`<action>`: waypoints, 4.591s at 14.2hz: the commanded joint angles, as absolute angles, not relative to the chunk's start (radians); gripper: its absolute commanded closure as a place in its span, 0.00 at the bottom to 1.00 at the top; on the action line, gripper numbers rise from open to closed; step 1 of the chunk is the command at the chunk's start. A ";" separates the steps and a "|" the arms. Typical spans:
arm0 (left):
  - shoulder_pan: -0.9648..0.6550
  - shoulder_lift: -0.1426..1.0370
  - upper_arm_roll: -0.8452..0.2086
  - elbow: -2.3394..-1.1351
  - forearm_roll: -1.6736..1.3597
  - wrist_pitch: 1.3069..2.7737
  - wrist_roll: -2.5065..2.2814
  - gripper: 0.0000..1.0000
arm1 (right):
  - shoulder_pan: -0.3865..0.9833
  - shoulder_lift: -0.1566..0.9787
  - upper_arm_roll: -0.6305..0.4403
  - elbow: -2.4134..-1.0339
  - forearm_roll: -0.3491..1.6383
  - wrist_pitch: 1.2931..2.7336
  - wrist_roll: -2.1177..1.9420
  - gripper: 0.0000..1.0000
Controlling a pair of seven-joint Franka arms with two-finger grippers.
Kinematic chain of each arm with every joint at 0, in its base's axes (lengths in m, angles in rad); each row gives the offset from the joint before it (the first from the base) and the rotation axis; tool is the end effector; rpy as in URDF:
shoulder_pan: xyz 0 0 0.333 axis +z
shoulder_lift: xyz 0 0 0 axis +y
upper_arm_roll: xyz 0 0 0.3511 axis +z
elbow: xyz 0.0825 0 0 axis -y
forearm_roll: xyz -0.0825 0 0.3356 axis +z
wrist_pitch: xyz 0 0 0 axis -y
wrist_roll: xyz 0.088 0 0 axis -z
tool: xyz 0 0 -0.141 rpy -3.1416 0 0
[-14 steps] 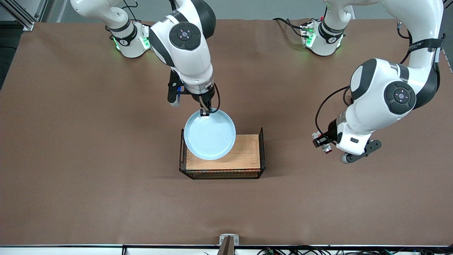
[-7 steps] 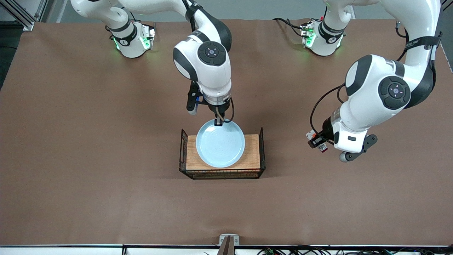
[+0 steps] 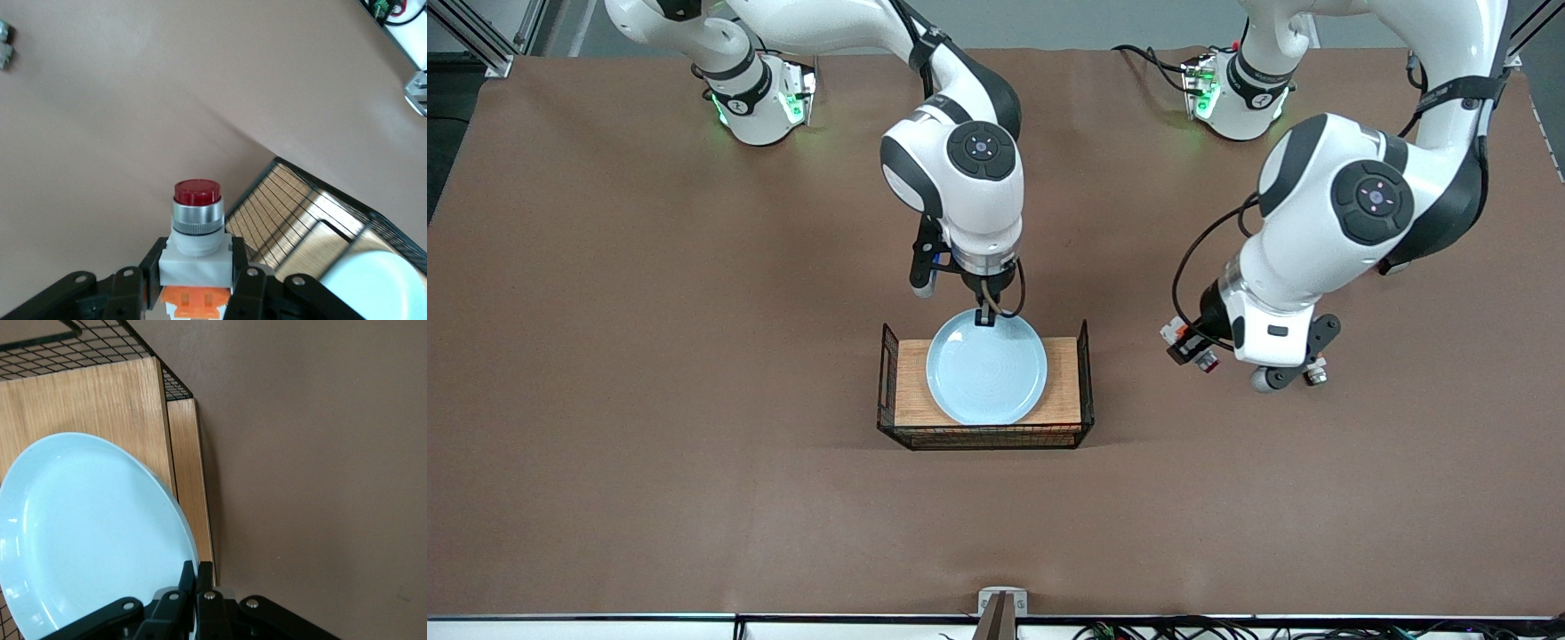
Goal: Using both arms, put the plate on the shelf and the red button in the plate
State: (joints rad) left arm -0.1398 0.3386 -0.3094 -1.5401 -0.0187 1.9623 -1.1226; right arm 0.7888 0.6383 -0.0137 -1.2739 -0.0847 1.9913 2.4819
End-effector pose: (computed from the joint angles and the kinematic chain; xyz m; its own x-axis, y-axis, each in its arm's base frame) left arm 0.5837 -0.2541 0.4894 0.7654 0.6403 -0.0651 0.6424 -0.7537 0.1391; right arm 0.5169 0.4988 0.3980 -0.1008 -0.9949 -0.0073 -0.9880 0.1010 -0.1168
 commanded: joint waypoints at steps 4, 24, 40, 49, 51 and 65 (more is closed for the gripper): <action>-0.239 0.360 -0.308 -1.460 -0.014 1.925 -1.305 0.69 | 0.802 0.670 -0.023 -1.241 -0.158 2.006 2.511 0.93; -0.304 0.434 -0.302 -1.379 -0.017 1.953 -1.459 0.69 | 0.669 0.612 -0.012 -1.150 -0.046 1.717 1.845 0.00; -0.498 0.520 -0.178 -1.269 0.006 2.020 -1.933 0.69 | 0.059 0.374 -0.025 -1.172 0.029 1.379 0.194 0.00; -0.630 0.592 -0.061 -1.184 0.006 2.020 -2.218 0.69 | -0.038 0.356 -0.026 -1.189 0.018 1.321 0.069 0.00; -0.670 0.610 -0.028 -1.174 0.005 2.039 -2.258 0.69 | -0.038 0.356 -0.025 -1.187 0.003 1.321 0.066 0.00; -0.724 0.749 0.012 -1.069 0.002 2.226 -2.367 0.69 | -0.060 0.353 -0.023 -1.170 0.009 1.296 -0.021 0.00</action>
State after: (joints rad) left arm -0.7068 0.7116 -0.0056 -1.1161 -0.0122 2.2174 -2.3425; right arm -0.0440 0.3737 -0.0383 -1.1629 0.0090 1.3177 -0.0103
